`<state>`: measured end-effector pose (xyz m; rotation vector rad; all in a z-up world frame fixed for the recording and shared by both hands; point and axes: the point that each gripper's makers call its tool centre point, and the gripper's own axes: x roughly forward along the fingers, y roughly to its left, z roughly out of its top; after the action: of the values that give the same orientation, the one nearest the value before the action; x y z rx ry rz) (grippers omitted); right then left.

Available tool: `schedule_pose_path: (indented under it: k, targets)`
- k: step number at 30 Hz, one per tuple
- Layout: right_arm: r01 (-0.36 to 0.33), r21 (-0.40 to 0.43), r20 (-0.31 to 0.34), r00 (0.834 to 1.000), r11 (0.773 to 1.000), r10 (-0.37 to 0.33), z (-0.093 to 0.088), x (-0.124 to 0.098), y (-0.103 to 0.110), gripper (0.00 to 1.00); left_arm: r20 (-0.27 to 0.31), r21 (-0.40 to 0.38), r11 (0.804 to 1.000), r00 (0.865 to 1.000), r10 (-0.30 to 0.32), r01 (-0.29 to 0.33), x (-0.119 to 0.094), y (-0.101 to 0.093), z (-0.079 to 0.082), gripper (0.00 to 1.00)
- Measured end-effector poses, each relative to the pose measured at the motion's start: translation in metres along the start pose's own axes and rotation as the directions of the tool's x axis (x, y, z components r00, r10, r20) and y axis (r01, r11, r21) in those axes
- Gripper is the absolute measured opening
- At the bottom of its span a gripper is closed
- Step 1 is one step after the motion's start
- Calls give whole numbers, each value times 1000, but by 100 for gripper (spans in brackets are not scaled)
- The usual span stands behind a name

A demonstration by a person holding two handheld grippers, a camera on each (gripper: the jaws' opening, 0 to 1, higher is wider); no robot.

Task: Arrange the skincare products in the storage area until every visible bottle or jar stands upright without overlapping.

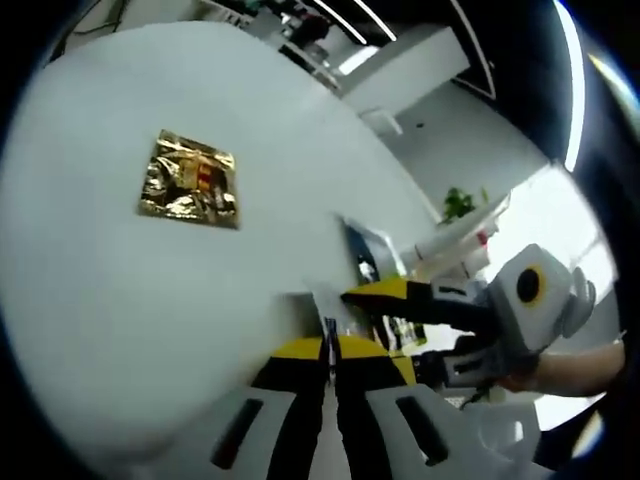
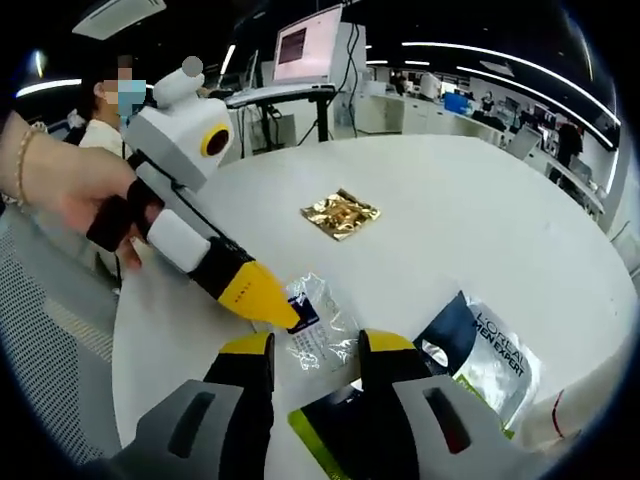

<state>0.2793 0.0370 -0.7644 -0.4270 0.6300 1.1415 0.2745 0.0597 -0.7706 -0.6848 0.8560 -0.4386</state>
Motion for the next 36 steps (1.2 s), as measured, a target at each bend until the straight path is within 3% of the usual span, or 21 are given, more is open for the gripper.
schedule_pose_path:
  k: [4,8,12,17,18,19,21,22,26,30,36]
  targets:
    - [2,3,2,1000,1000,-2,0,0,0,34,-11,38,999,1000,3,-3,-2,-6,1,1]
    - [5,1,4,1000,1000,-5,0,0,-1,34,-23,127,990,998,65,-62,-9,-2,4,5]
    - [6,2,2,1000,1000,-6,0,1,-1,34,19,174,981,996,83,-85,-18,-1,16,4]
    - [6,4,3,1000,1000,-6,-1,1,0,34,90,272,962,995,-29,4,-16,-26,31,0]
    - [5,-1,2,1000,1000,-5,-2,1,1,34,85,285,959,996,-18,-7,-16,-29,32,0]
    - [6,-1,2,1000,1000,-6,-2,1,0,34,83,320,947,996,-18,-10,-14,-31,33,0]
    - [5,-1,2,1000,1000,-5,-2,2,0,34,41,375,925,998,42,-55,-10,-23,28,0]
    - [4,-2,2,1000,1000,-4,-2,2,0,34,16,418,905,997,77,-77,-5,-19,24,0]
    - [2,-4,-2,1000,1000,-2,-2,2,-1,34,-19,450,889,994,108,-88,5,-15,14,1]
    - [1,-4,-4,1000,1000,-1,-2,2,-1,34,-52,538,833,981,185,-128,6,-8,6,3]
    - [-3,-10,-10,1000,1000,3,-2,2,-2,34,-41,549,826,983,177,-125,4,-5,10,2]
